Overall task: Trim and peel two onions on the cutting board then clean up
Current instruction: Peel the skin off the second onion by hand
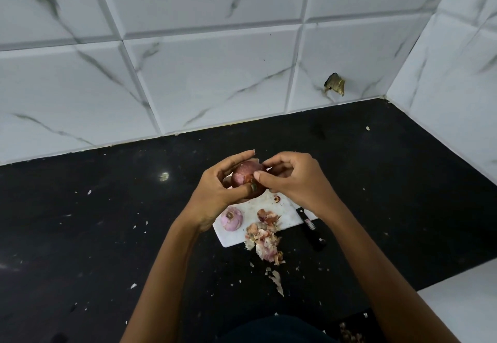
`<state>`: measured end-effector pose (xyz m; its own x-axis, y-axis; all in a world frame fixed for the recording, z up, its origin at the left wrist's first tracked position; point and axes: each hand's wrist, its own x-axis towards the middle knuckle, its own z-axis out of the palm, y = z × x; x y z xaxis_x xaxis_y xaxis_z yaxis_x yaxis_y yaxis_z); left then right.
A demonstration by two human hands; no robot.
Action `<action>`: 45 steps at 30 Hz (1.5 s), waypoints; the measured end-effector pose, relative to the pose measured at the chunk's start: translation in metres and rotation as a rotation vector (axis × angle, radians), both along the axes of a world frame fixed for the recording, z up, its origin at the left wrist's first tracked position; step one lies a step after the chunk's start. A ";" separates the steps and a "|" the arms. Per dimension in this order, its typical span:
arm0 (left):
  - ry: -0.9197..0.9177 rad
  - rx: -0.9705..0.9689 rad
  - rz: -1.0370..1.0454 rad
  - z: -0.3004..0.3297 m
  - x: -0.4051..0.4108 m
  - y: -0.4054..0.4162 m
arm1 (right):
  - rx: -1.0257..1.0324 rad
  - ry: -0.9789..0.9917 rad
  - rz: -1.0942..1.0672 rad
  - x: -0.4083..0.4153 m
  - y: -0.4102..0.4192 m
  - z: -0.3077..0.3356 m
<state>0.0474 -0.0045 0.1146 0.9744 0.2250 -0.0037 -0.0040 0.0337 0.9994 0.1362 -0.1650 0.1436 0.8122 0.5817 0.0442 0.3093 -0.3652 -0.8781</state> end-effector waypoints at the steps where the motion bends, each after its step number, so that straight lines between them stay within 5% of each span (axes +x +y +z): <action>1: 0.003 0.009 -0.005 -0.001 0.000 0.000 | -0.017 -0.021 -0.003 0.000 0.000 0.001; 10: -0.001 -0.012 -0.039 -0.005 -0.001 -0.003 | -0.036 -0.153 -0.041 0.000 0.001 -0.002; 22: -0.012 -0.188 -0.037 -0.003 0.002 -0.003 | 0.292 0.269 -0.191 0.008 0.000 -0.017; 34: 0.072 -0.176 -0.033 -0.014 0.002 -0.015 | -0.194 -0.109 -0.240 0.009 0.008 -0.069; 40: 0.067 -0.196 -0.016 -0.011 0.001 -0.007 | -0.640 0.021 0.065 0.017 -0.002 -0.091; 45: 0.076 -0.142 -0.031 -0.012 0.002 -0.008 | -0.087 0.238 -0.039 0.010 0.002 -0.062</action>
